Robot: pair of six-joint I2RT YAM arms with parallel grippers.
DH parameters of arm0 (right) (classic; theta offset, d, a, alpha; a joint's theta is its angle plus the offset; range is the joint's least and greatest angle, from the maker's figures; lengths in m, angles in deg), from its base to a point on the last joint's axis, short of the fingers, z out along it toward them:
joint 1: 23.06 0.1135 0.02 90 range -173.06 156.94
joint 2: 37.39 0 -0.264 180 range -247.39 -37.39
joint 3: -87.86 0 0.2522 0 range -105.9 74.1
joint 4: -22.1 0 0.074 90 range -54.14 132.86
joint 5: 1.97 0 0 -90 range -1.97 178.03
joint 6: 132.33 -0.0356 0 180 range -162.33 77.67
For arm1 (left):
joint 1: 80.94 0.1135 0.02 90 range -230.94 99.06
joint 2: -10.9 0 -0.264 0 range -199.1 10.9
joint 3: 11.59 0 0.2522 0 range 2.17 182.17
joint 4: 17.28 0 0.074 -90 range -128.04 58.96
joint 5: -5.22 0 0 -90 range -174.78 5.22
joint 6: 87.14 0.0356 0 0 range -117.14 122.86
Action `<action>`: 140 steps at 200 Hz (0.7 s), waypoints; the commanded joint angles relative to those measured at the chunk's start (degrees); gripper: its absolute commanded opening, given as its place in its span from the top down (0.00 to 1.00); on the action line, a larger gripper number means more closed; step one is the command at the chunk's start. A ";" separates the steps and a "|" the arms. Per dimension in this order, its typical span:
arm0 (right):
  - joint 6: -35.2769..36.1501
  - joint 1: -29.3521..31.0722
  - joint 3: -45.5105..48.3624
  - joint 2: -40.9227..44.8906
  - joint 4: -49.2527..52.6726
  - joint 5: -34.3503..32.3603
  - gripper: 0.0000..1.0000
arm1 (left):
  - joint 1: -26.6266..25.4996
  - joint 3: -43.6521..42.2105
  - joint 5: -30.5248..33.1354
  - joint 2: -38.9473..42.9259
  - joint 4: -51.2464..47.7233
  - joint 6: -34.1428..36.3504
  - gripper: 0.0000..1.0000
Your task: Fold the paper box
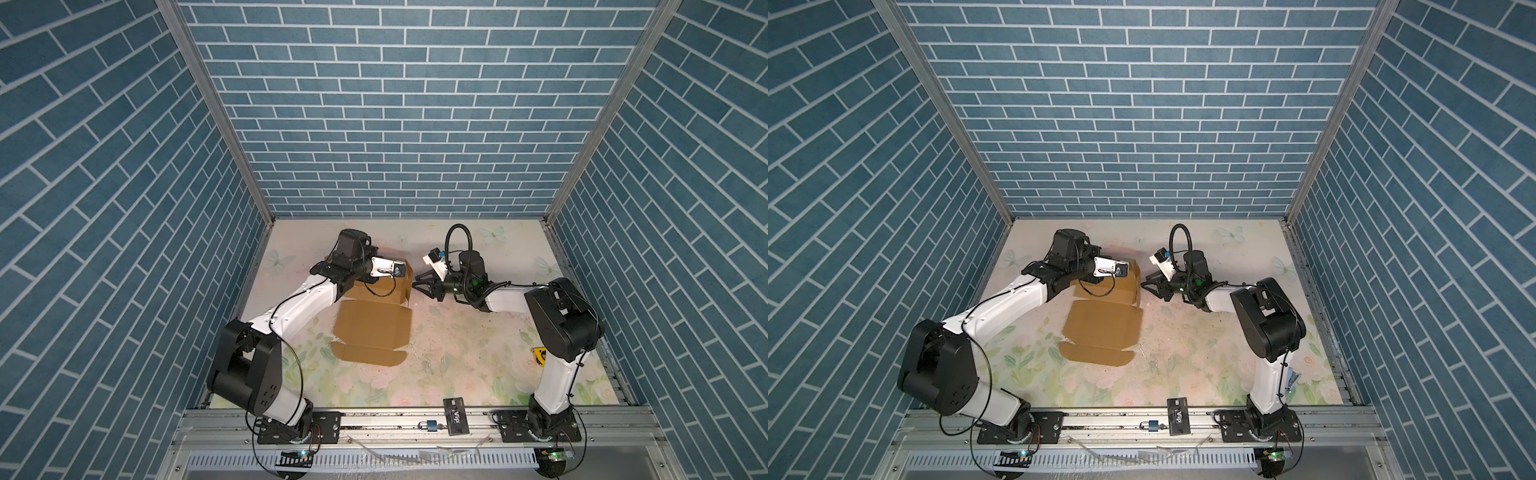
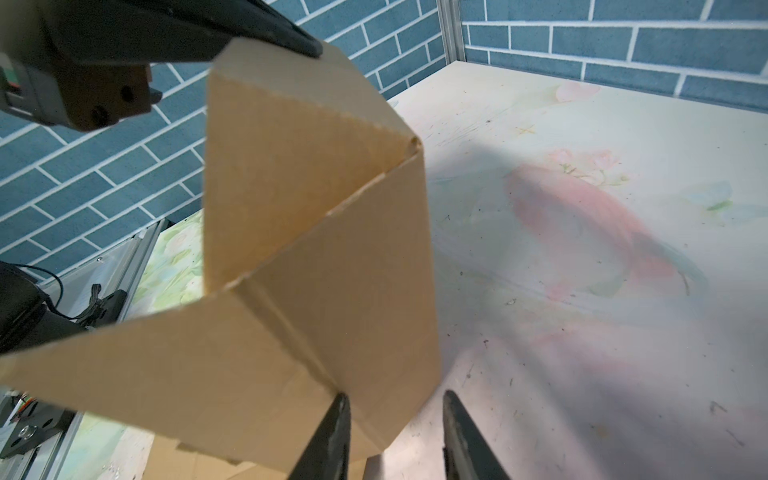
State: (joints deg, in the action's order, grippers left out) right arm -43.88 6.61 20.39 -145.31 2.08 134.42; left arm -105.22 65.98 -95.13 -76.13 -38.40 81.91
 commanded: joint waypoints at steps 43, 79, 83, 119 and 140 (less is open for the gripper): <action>4.00 2.46 -0.69 -0.43 -0.73 -3.19 0.47 | 0.18 -0.12 -0.64 -1.26 0.88 -0.53 1.00; 2.46 3.66 -0.87 -1.15 -3.68 -5.73 0.40 | 0.27 0.03 -0.93 -1.53 0.71 -0.01 1.00; 2.35 3.79 -0.78 -1.24 -4.24 -5.86 0.38 | 0.28 0.00 -1.07 -1.49 0.71 -0.02 1.00; 0.33 4.97 -0.53 -2.38 -8.82 -9.84 0.29 | 0.29 -0.55 -0.59 -1.58 0.61 1.34 1.00; -0.79 5.99 1.07 -2.36 -13.74 -13.85 0.29 | 0.27 -0.92 -0.71 -1.13 -0.15 1.02 1.00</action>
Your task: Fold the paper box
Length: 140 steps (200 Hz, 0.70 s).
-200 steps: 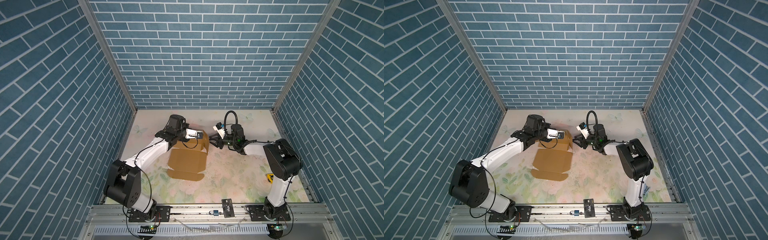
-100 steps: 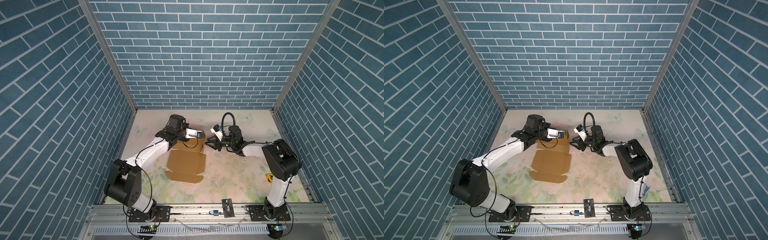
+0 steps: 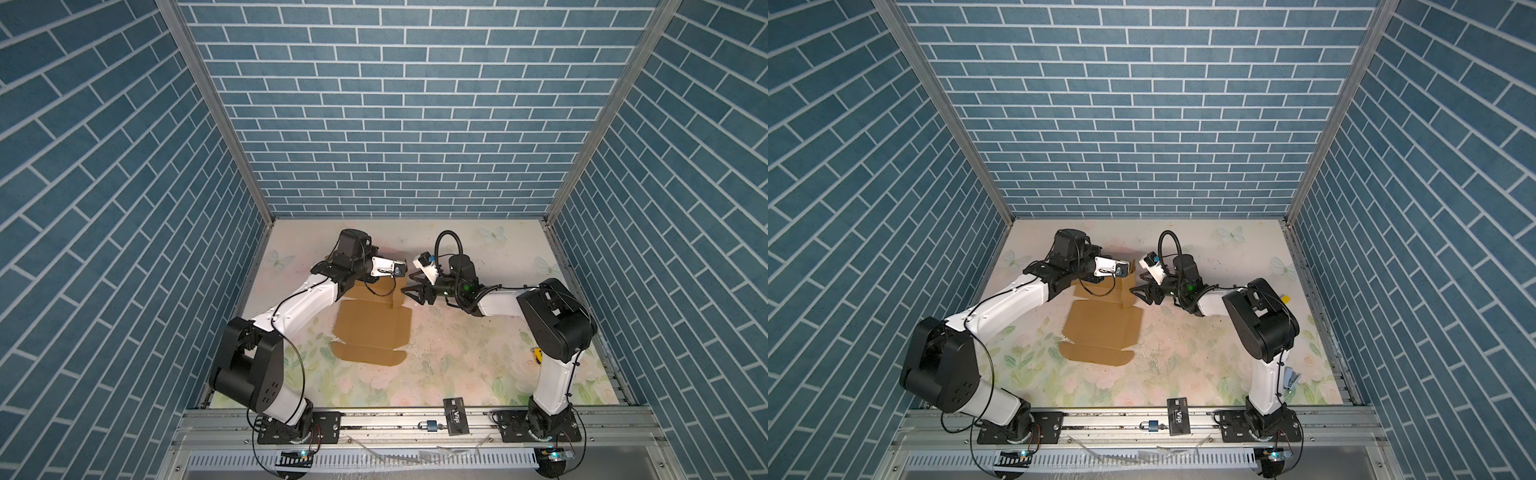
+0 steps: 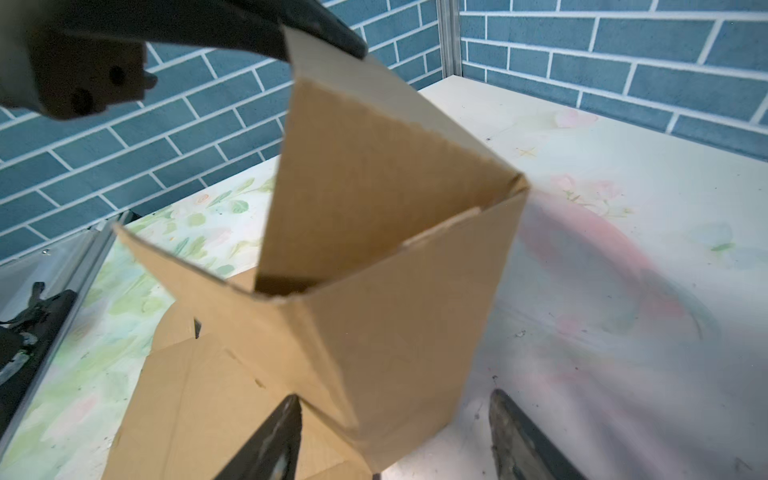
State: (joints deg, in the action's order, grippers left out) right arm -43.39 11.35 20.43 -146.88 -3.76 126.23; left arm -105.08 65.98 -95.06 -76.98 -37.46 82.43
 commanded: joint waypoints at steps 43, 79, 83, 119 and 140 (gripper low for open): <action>-4.64 2.69 4.17 -0.81 -14.70 -13.78 0.29 | 0.15 -3.05 0.09 1.02 -0.63 0.07 0.99; -4.37 4.19 4.77 -1.63 -16.00 -14.99 0.29 | 0.06 -5.09 1.55 1.30 0.08 -1.05 0.97; -4.31 4.19 5.17 -1.38 -16.42 -15.07 0.29 | 0.06 -5.09 1.73 1.45 0.09 -1.46 0.97; -2.55 4.18 7.86 -0.96 -17.72 -15.89 0.20 | 0.10 -6.80 3.46 1.54 1.02 -1.88 0.94; -3.06 4.16 8.14 -1.12 -17.27 -13.97 0.19 | 0.07 -6.64 3.88 1.94 0.22 -2.45 0.91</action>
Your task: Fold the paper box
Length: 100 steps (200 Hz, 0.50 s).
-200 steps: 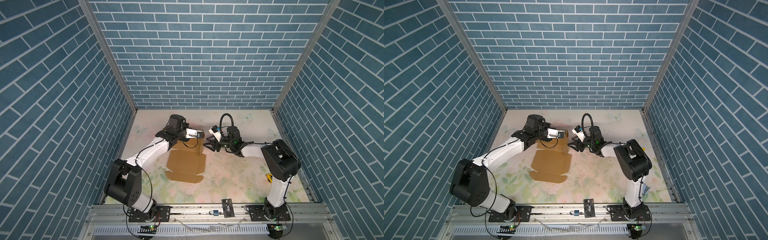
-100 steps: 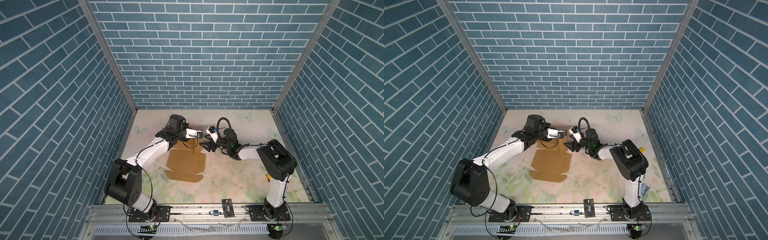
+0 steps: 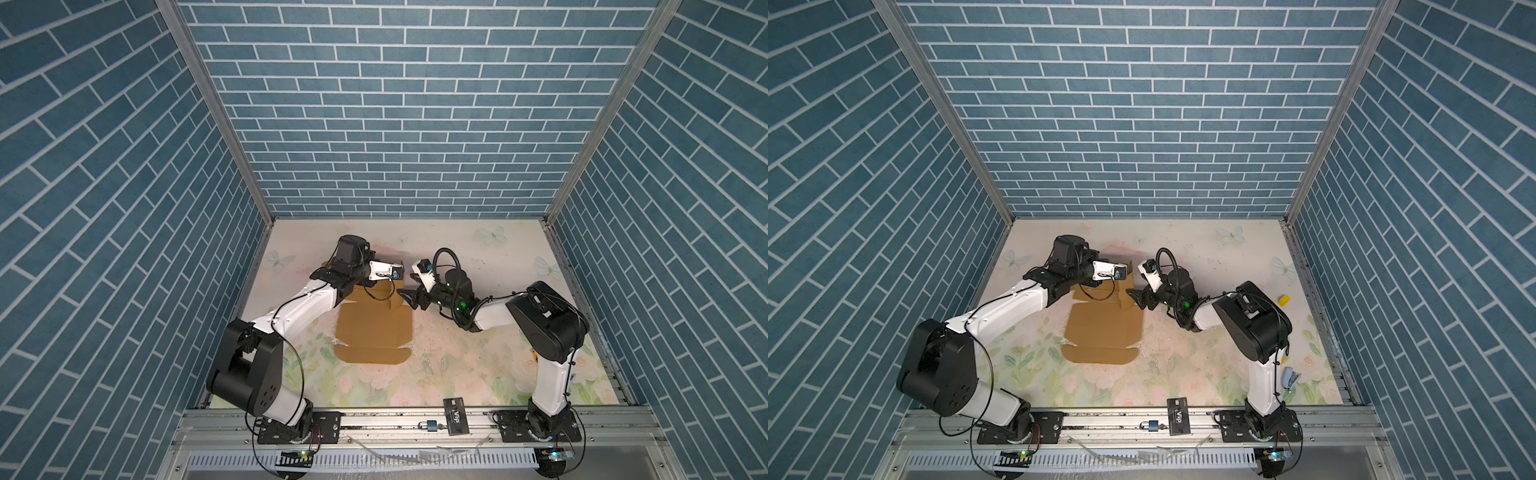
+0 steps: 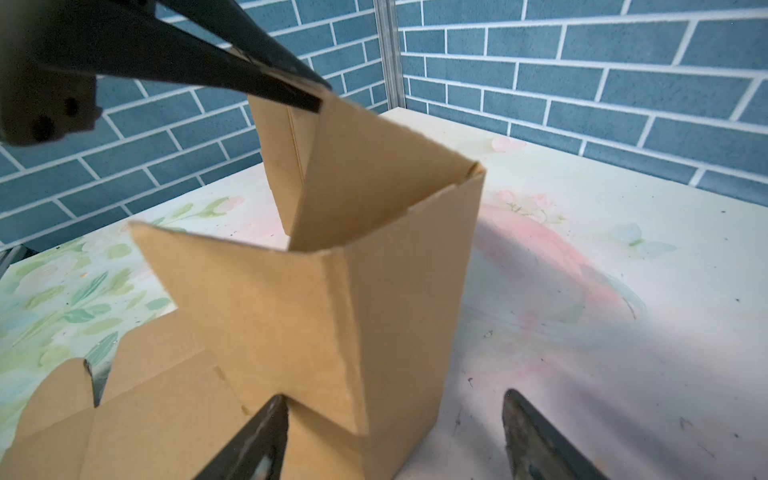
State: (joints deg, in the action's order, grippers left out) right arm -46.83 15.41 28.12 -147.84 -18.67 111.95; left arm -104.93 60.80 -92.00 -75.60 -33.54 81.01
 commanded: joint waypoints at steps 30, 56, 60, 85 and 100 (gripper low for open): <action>-0.39 0.13 0.22 -1.68 -4.01 0.93 0.20 | 0.07 -2.19 1.66 0.11 -3.15 -0.53 0.90; -1.48 0.10 -0.78 -1.83 -4.28 2.62 0.21 | -0.05 -1.68 1.81 0.50 -4.63 -1.50 0.88; -1.34 0.08 -0.86 -1.87 -4.31 2.96 0.21 | -0.01 -1.68 2.00 0.43 -4.74 -1.58 0.87; -0.08 0.05 -0.45 -1.99 -4.45 4.18 0.20 | -0.02 -2.77 2.74 0.41 -4.89 -0.59 0.86; -0.16 0.02 0.30 -1.15 -4.43 5.07 0.20 | -0.10 -2.50 2.65 1.12 -5.92 -1.30 0.85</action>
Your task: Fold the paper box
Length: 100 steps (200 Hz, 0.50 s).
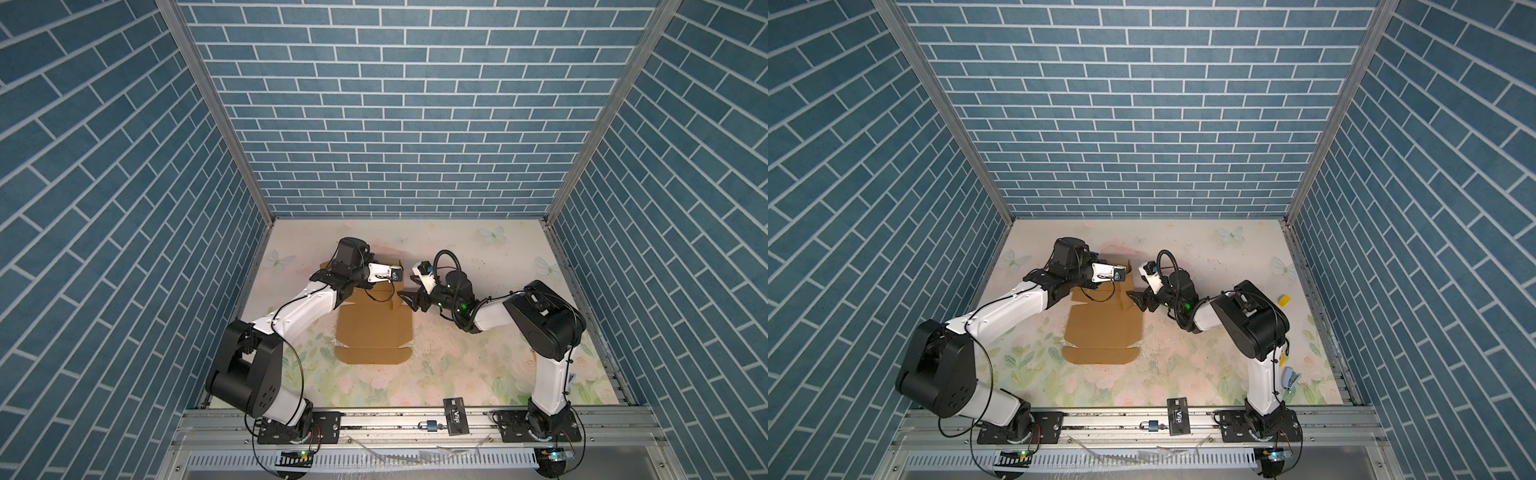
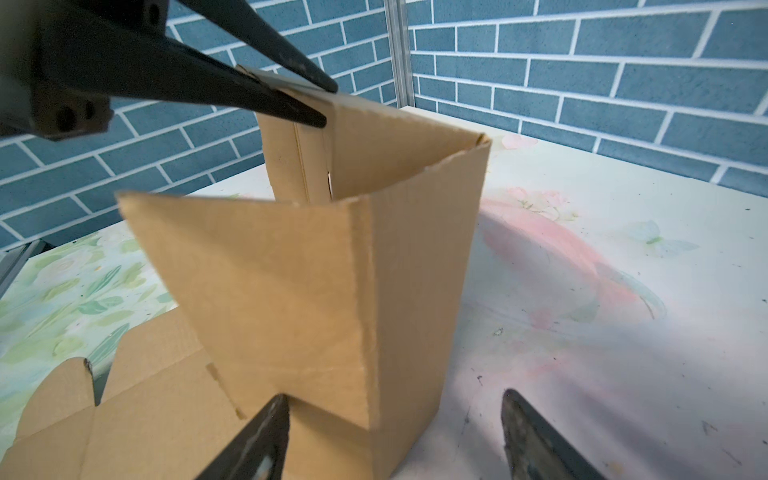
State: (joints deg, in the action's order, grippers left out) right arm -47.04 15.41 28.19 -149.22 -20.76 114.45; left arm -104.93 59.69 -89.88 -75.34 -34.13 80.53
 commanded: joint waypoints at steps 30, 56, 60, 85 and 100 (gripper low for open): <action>0.68 -0.23 0.61 0.22 -2.50 4.71 0.19 | -0.12 -1.79 0.97 0.51 -5.70 -0.83 0.81; -0.56 -0.25 -0.76 0.12 -2.72 5.25 0.19 | -0.42 -0.54 0.88 0.83 -7.66 -1.85 0.79; -0.59 -0.25 -1.16 -0.08 -2.72 5.54 0.19 | -0.44 -0.35 0.87 0.73 -7.81 -2.11 0.79; -1.05 -0.14 -3.57 -1.92 -3.03 4.63 0.21 | -0.68 -0.43 0.93 0.34 -7.72 -2.26 0.78; -2.50 0.06 -4.59 -2.63 -3.82 3.26 0.23 | -1.32 0.00 1.06 0.71 -8.56 -3.42 0.78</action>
State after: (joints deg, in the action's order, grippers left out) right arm -47.46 15.39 26.07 -150.16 -21.73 118.25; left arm -105.37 59.47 -89.16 -74.90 -36.39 79.20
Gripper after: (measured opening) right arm 0.781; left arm 0.216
